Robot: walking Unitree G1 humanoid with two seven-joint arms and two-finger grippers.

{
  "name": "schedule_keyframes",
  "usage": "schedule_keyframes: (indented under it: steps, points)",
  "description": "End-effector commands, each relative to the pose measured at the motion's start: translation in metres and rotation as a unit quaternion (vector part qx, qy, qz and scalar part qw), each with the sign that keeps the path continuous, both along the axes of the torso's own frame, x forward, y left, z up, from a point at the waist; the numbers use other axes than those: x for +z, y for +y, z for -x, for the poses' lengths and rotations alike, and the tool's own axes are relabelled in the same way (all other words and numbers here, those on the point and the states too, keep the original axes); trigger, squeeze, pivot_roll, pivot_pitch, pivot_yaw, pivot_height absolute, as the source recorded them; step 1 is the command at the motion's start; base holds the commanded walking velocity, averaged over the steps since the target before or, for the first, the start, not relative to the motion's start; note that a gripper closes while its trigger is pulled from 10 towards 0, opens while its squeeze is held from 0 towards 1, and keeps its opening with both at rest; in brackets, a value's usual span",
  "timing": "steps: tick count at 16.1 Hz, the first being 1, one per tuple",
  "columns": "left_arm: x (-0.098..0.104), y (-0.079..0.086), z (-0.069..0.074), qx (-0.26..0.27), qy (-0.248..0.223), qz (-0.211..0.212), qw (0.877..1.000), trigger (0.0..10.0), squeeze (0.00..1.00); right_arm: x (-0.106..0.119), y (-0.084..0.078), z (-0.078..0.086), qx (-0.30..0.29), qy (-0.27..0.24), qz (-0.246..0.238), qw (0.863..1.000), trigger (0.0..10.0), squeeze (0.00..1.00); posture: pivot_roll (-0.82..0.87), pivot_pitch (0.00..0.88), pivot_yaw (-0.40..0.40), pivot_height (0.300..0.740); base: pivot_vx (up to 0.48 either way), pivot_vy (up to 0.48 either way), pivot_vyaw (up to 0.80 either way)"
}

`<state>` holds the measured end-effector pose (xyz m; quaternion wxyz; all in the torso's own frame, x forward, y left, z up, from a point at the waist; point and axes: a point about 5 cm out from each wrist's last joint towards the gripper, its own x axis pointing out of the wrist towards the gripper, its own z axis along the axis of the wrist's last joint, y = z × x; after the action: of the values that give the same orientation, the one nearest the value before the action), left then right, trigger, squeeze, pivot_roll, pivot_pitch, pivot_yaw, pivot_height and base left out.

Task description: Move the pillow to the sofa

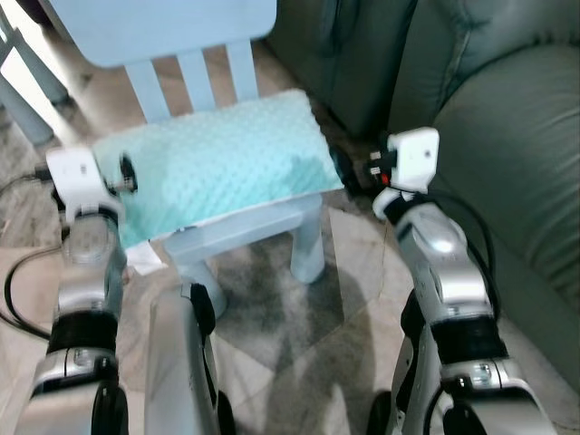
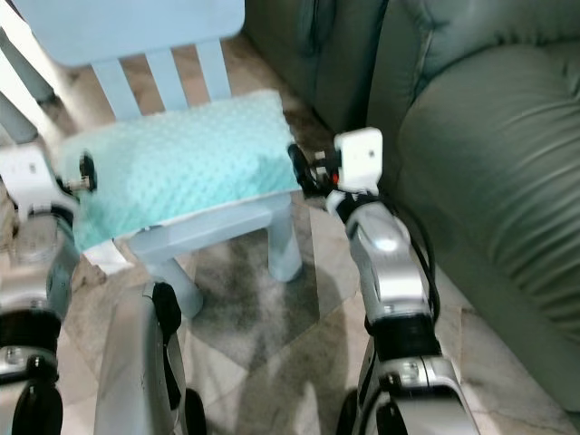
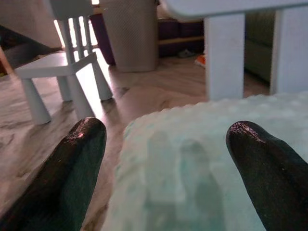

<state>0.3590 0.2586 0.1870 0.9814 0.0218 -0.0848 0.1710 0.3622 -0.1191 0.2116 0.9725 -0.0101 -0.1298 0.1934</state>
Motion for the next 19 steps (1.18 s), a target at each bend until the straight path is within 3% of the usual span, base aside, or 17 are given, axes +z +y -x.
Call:
schedule_keyframes:
  steps: [1,6,7,10,14,16,19]
  points:
    - [-0.005,0.003,0.000,-0.007,0.012,-0.001,1.000,10.0,0.00,0.005,-0.004,-0.005,0.005,-0.006,-0.004,1.000,10.0,0.00,-0.01,0.248,0.058,0.322,0.000,0.000,0.00]
    - [0.008,0.014,-0.011,0.013,0.008,0.037,0.999,10.0,0.00,0.033,-0.008,-0.033,0.042,-0.011,-0.011,0.999,10.0,0.00,0.01,0.301,0.059,0.322,0.000,0.000,0.00]
    - [0.019,0.024,-0.013,0.025,-0.003,0.039,0.999,10.0,0.00,0.042,-0.004,-0.039,0.056,-0.014,-0.005,0.998,10.0,0.00,0.01,0.314,0.055,0.322,0.000,0.000,0.00]
    - [0.028,0.034,-0.017,0.037,-0.012,0.074,0.997,10.0,0.00,0.044,0.005,-0.044,0.086,0.005,-0.025,0.996,10.0,0.00,0.01,0.328,0.053,0.322,0.000,0.000,0.00]
    - [0.036,0.039,-0.027,0.013,-0.010,0.198,0.980,10.0,0.00,0.034,0.028,-0.047,0.165,0.066,-0.108,0.978,10.0,0.00,0.02,0.342,0.043,0.322,0.000,0.000,0.00]
    - [0.034,0.035,-0.030,-0.006,-0.003,0.242,0.970,10.0,0.00,0.033,0.037,-0.046,0.183,0.077,-0.122,0.973,10.0,0.00,0.02,0.342,0.041,0.322,0.000,0.000,0.00]
    - [0.036,0.034,-0.031,-0.021,-0.009,0.235,0.972,10.0,0.00,0.035,0.046,-0.045,0.193,0.057,-0.091,0.975,10.0,0.00,0.03,0.340,0.042,0.322,0.000,0.000,0.00]
